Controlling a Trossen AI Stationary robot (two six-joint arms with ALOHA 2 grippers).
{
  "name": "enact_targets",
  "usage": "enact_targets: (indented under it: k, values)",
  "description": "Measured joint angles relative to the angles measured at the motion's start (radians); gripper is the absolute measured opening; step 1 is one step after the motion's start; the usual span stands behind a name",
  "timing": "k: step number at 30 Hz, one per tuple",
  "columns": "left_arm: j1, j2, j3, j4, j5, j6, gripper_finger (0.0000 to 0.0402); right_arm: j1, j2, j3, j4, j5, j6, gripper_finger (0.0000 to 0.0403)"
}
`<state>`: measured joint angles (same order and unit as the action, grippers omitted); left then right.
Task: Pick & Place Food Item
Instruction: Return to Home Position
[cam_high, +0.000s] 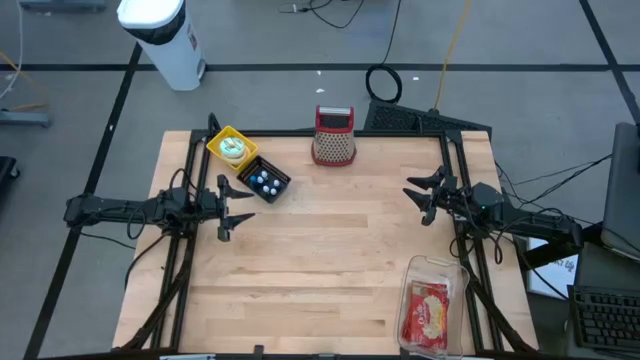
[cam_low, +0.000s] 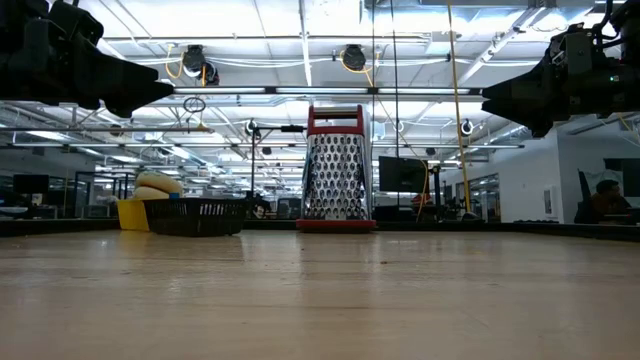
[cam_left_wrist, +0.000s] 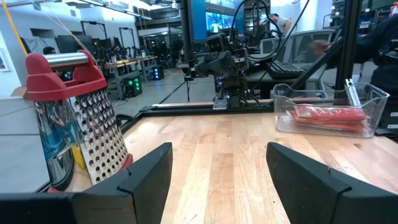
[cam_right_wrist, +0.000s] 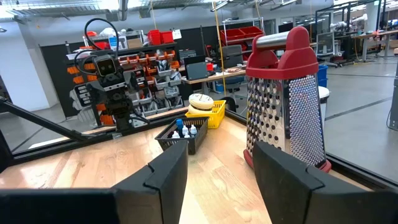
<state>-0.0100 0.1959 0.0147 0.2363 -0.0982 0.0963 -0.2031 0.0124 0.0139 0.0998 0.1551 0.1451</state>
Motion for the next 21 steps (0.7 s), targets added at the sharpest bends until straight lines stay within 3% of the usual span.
enact_targets:
  k: [21]
  values:
    - [0.000,0.000,0.000,0.000,0.000,0.000,0.0257,0.000,0.000,0.001,0.000,0.000,0.000,0.0170]
